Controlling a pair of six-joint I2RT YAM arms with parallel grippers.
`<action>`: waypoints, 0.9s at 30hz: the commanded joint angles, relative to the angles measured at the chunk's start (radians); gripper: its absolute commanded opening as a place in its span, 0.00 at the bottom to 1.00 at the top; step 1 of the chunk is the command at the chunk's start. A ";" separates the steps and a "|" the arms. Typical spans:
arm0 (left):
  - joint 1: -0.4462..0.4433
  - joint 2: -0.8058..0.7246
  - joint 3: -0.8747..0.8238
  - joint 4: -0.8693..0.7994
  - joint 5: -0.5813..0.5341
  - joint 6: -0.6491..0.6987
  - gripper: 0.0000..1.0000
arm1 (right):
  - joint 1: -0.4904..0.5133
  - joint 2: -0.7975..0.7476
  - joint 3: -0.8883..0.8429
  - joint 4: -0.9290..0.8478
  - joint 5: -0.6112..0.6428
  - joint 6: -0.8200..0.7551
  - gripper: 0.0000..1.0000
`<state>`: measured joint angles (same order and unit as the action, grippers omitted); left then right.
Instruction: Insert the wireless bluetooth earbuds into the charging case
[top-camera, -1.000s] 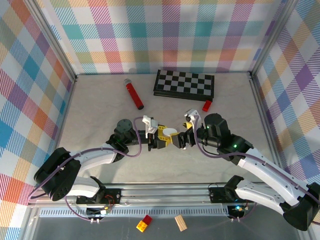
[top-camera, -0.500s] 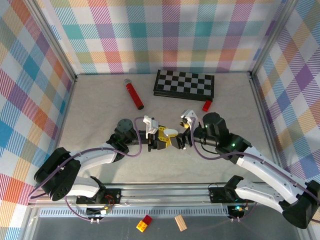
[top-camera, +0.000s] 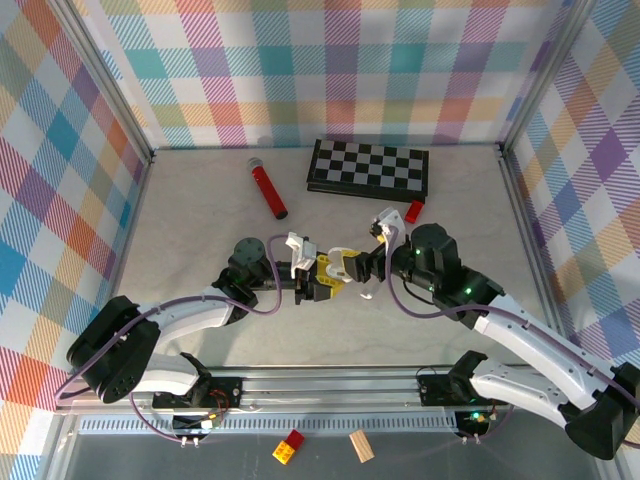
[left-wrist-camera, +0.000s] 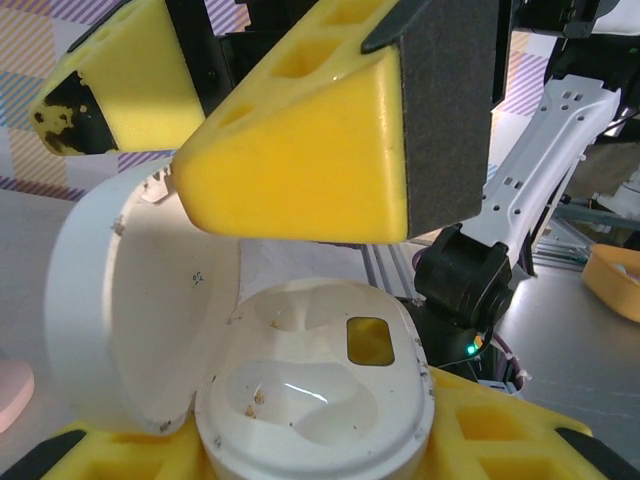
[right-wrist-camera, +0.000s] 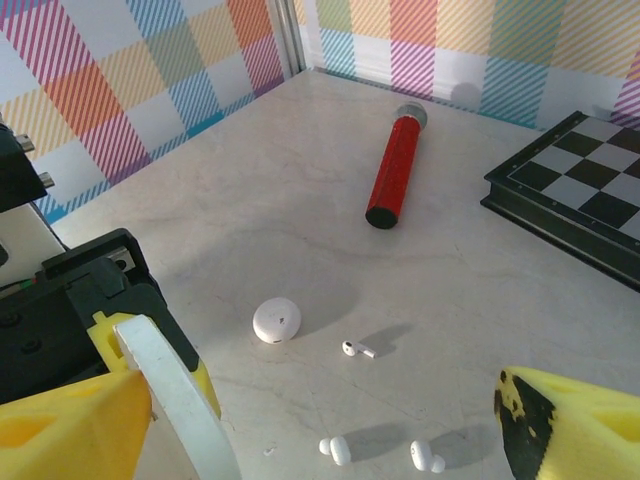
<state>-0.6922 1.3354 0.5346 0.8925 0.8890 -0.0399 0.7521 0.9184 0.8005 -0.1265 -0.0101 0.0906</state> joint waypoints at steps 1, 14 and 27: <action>-0.004 -0.024 -0.001 0.042 0.020 0.015 0.39 | -0.003 -0.043 0.000 0.060 -0.091 -0.009 0.90; 0.038 -0.045 -0.023 0.043 -0.002 0.013 0.39 | -0.099 -0.274 -0.128 0.034 -0.102 0.214 0.91; 0.055 -0.142 -0.064 -0.063 -0.032 0.053 0.39 | -0.401 -0.007 -0.226 -0.095 -0.237 0.427 0.88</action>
<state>-0.6502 1.2106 0.4927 0.8360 0.8616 -0.0078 0.3519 0.8272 0.5644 -0.1833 -0.1879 0.4881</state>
